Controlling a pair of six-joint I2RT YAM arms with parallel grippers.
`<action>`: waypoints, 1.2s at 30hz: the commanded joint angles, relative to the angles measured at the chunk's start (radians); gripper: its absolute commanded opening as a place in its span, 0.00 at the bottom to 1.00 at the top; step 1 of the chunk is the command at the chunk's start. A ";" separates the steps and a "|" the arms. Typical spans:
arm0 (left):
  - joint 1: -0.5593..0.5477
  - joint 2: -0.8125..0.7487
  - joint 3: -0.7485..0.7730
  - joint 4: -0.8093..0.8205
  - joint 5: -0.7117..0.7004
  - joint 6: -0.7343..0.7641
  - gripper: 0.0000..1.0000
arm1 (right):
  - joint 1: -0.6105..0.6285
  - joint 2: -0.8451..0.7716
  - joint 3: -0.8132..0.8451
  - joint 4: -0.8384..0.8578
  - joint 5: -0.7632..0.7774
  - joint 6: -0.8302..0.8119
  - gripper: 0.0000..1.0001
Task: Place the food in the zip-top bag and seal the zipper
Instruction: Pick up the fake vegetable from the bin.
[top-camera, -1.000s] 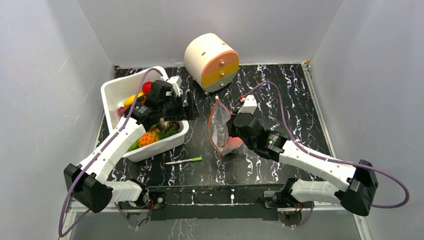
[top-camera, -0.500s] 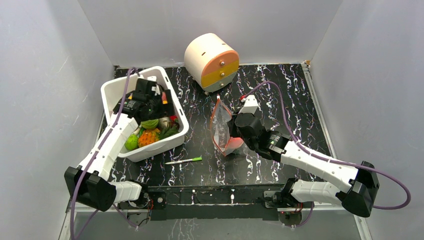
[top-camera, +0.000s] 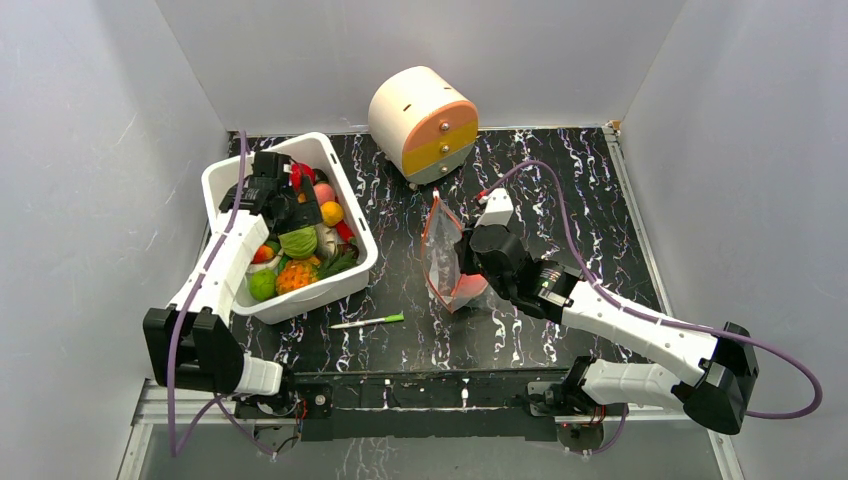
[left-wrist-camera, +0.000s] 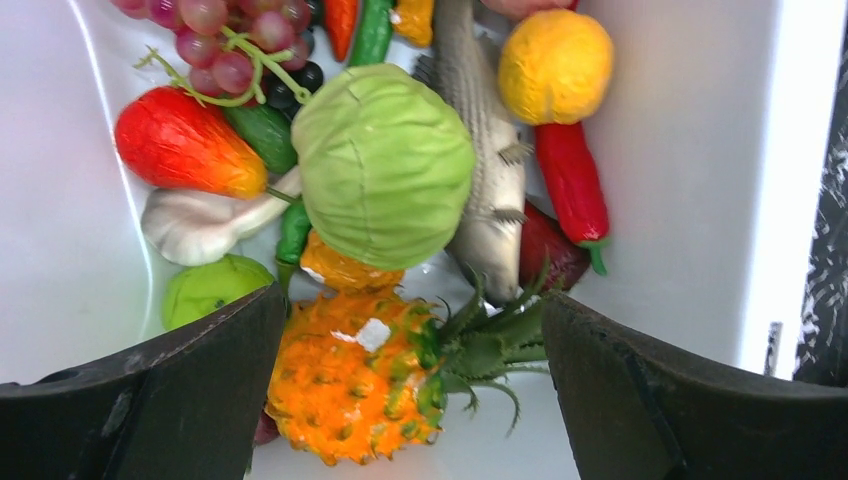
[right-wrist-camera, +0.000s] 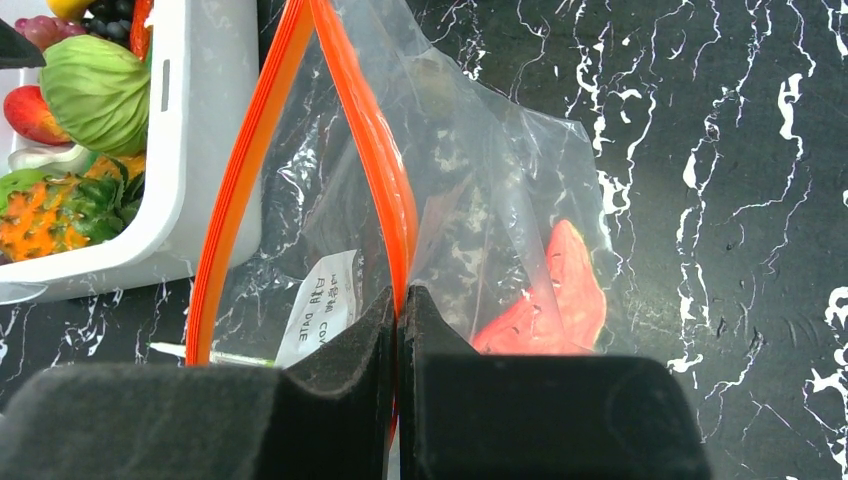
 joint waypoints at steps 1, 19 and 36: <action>0.031 0.008 -0.012 0.072 -0.045 0.018 0.98 | -0.001 -0.027 0.058 0.036 -0.006 -0.024 0.00; 0.063 0.182 -0.060 0.151 0.003 0.022 0.96 | -0.001 0.005 0.075 0.054 -0.043 -0.039 0.00; 0.064 0.113 -0.074 0.115 -0.004 0.013 0.61 | -0.001 0.012 0.092 0.031 -0.050 -0.033 0.00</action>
